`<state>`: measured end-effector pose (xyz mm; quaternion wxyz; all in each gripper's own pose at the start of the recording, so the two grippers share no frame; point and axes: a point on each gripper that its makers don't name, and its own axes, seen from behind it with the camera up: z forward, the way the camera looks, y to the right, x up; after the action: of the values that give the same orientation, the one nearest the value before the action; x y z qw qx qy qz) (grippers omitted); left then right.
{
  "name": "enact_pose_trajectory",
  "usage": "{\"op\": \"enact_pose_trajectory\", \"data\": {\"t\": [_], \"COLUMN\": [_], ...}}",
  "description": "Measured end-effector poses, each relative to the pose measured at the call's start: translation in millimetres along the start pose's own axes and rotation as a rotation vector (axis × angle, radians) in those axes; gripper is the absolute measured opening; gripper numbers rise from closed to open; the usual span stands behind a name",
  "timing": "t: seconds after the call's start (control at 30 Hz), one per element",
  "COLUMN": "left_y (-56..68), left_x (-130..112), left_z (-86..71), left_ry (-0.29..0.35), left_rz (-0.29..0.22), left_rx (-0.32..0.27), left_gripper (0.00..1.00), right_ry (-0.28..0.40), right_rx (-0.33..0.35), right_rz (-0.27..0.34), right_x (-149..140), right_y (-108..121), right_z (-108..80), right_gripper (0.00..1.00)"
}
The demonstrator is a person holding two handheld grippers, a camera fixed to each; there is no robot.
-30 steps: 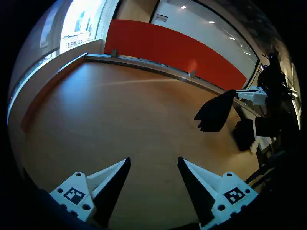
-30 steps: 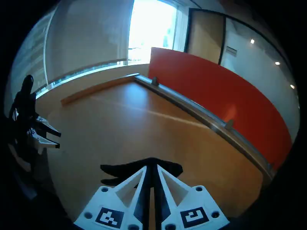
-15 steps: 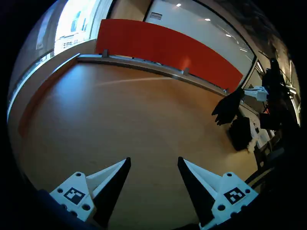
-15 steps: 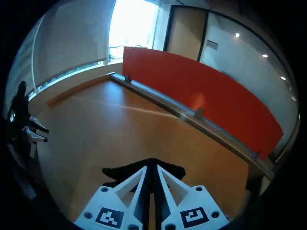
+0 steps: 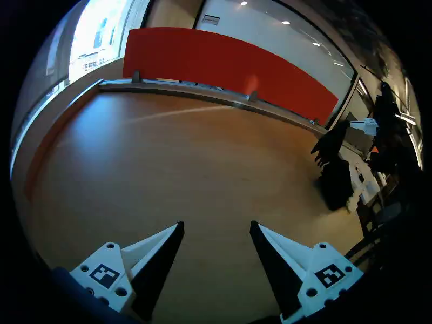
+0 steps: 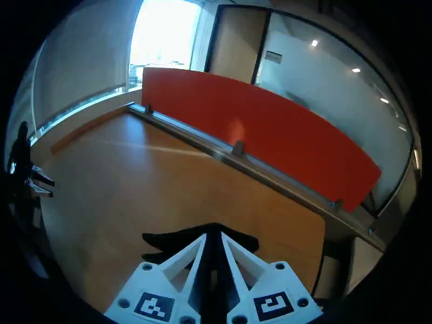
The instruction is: Fold towel
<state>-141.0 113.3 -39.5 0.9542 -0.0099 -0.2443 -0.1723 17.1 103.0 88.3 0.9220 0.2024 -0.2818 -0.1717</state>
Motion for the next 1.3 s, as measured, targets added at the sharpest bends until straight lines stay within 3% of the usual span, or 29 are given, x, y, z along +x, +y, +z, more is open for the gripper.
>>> {"op": "enact_pose_trajectory", "data": {"t": [0.3,0.8,1.3], "left_y": [14.4,34.3,49.5], "left_x": [3.7,-2.6,-10.5], "left_z": [4.7,7.2,8.3], "left_ry": [-0.007,-0.026,-0.042], "left_rz": [0.019,0.036,0.058], "left_rx": [-0.002,-0.024,-0.051], "left_gripper": [0.9,0.9,0.9], "right_ry": [-0.009,-0.038,-0.061], "right_rx": [-0.038,-0.092,-0.114], "right_rz": [0.03,0.081,0.138], "right_x": [-18.6,-62.4,-113.0], "right_y": [37.3,67.6,54.7], "right_z": [-13.5,-46.1,-75.4], "right_gripper": [0.04,0.04,0.04]}}
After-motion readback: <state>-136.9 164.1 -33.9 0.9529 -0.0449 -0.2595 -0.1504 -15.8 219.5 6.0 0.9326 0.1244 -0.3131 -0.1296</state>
